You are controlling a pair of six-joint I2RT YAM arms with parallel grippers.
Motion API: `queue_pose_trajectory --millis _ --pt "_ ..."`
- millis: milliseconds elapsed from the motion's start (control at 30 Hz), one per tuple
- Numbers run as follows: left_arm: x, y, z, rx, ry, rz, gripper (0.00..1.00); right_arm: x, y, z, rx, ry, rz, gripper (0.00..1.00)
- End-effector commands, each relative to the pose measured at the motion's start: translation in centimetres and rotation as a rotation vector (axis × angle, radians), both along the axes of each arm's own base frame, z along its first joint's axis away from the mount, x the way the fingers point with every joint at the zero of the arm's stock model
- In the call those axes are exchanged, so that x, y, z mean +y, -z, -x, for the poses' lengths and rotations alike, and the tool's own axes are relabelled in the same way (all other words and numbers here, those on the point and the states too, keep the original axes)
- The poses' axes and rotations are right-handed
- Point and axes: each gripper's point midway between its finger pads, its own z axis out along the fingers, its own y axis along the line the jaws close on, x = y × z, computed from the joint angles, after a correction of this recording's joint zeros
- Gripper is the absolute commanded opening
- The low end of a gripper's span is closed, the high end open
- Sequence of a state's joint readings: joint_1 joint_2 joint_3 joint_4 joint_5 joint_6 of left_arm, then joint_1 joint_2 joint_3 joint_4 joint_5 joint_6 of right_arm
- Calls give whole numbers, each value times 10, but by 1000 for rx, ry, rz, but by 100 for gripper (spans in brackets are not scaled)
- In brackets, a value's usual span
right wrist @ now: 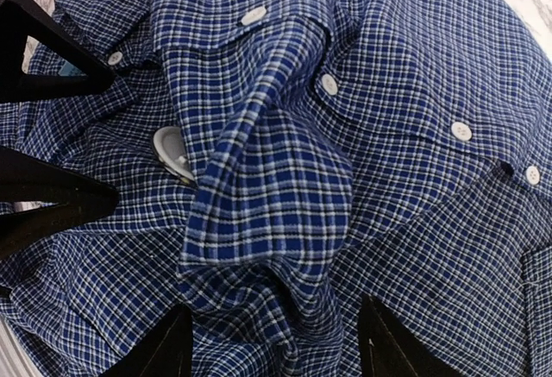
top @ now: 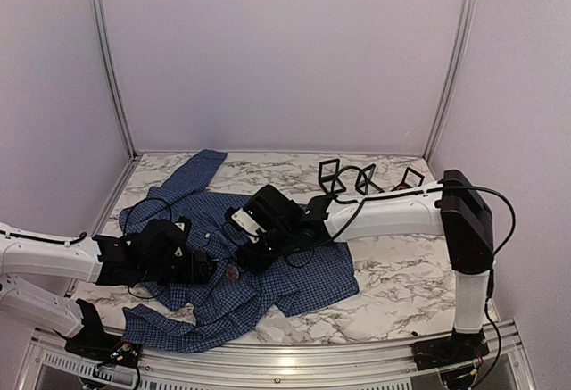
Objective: Remove the brooch from the garment
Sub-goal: Pick up the crumpled clothing from the center of the board.
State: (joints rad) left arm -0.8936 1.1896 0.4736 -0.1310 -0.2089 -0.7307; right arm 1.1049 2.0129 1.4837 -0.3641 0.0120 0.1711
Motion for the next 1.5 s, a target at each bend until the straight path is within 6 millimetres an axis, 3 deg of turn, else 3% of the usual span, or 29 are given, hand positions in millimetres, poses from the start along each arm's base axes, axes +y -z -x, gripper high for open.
queue_pose_trajectory --millis 0,233,367,433,567,700,900,1067,1233,1467 --pt "-9 0 2 7 49 -3 91 3 6 -7 -17 30 41 62" --pt "-18 -3 11 18 99 -25 91 10 11 -6 2 27 28 59" --pt "-21 -1 15 21 120 -69 91 17 11 -4 23 21 4 50" --pt "-19 3 15 23 118 -105 90 20 7 -5 26 27 -13 44" --pt "-17 9 13 28 103 -163 85 26 1 -1 53 14 -43 18" --pt "-12 10 9 22 69 -199 74 27 -3 1 72 11 -64 0" --pt "-4 3 -1 -23 33 -247 52 25 -18 -2 98 17 -123 0" --pt "-13 -1 -15 -31 41 -228 27 23 -35 -6 114 16 -183 0" --pt "-29 -22 -21 -50 64 -155 28 20 -46 -10 129 33 -218 0" --pt "-42 -44 -2 15 81 -1 29 27 -64 2 164 -8 -286 0"
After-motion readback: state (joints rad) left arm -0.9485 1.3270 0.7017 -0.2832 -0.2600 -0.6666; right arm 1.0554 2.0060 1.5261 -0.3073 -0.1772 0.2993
